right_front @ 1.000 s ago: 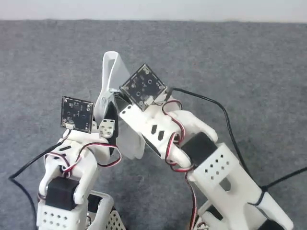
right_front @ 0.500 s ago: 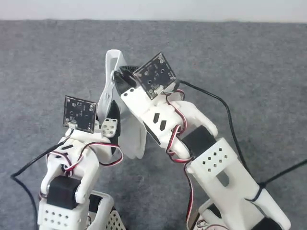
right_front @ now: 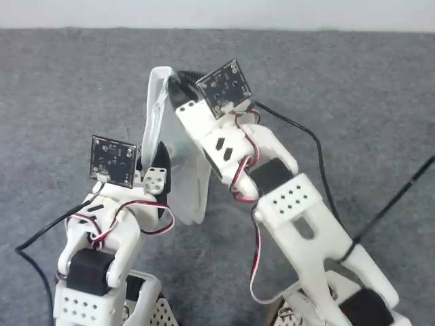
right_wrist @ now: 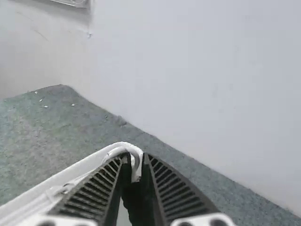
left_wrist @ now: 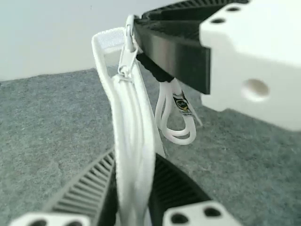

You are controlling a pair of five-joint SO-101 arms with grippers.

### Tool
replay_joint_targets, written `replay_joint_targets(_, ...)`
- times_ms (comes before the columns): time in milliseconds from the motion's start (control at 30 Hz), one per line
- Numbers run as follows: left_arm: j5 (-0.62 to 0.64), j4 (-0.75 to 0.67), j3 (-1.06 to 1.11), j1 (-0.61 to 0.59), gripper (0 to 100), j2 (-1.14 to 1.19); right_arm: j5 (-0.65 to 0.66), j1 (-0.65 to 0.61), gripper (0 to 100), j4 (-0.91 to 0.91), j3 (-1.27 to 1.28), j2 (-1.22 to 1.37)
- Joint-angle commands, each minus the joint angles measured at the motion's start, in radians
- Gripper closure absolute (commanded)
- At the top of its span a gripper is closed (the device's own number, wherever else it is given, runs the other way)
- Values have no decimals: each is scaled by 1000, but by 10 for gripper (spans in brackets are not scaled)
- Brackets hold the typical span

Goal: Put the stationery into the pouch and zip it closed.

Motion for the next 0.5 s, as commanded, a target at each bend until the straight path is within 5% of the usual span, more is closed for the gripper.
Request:
replay_joint_targets(0,2,11,25,3,993,-3,-8,122,993,-96,-61,27)
replay_joint_targets(467,2,11,25,3,993,-3,-9,240,992,-193,-186,231)
